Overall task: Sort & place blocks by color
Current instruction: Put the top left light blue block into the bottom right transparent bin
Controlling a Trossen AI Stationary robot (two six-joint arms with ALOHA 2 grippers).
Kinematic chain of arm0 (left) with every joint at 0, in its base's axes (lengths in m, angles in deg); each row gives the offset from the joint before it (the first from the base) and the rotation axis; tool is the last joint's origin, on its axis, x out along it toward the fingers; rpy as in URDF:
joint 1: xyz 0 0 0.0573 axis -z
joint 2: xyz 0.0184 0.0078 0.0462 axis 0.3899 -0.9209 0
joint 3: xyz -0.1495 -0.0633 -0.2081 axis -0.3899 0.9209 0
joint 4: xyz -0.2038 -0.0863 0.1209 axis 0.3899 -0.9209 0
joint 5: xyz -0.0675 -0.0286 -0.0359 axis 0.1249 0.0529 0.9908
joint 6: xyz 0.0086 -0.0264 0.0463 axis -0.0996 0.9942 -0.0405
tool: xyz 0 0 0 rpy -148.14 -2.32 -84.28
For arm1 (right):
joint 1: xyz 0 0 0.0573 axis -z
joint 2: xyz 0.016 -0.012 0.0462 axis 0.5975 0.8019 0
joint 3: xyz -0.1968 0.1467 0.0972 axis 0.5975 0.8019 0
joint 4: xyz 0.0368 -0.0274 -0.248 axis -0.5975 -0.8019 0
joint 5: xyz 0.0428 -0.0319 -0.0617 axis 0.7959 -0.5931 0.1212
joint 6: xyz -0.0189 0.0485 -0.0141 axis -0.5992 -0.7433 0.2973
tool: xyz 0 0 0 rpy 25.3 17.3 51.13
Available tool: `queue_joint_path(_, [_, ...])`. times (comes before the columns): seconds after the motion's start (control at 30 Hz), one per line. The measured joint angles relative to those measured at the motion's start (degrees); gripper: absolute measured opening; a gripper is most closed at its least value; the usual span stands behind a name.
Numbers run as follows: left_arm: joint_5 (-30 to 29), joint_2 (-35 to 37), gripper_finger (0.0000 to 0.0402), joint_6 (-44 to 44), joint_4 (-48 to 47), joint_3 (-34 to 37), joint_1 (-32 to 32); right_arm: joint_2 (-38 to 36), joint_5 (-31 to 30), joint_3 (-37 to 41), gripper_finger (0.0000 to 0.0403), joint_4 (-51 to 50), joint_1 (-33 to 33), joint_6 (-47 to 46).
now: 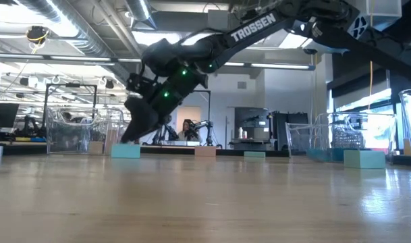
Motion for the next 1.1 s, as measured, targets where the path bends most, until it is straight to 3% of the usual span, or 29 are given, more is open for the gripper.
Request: queue_joint_path(1.1, [0.0, 0.0, 0.0072, 0.0, 0.0, 0.0, 0.0, 4.3, 2.7, 0.0, 0.0197, 4.9, 0.9, 3.9])
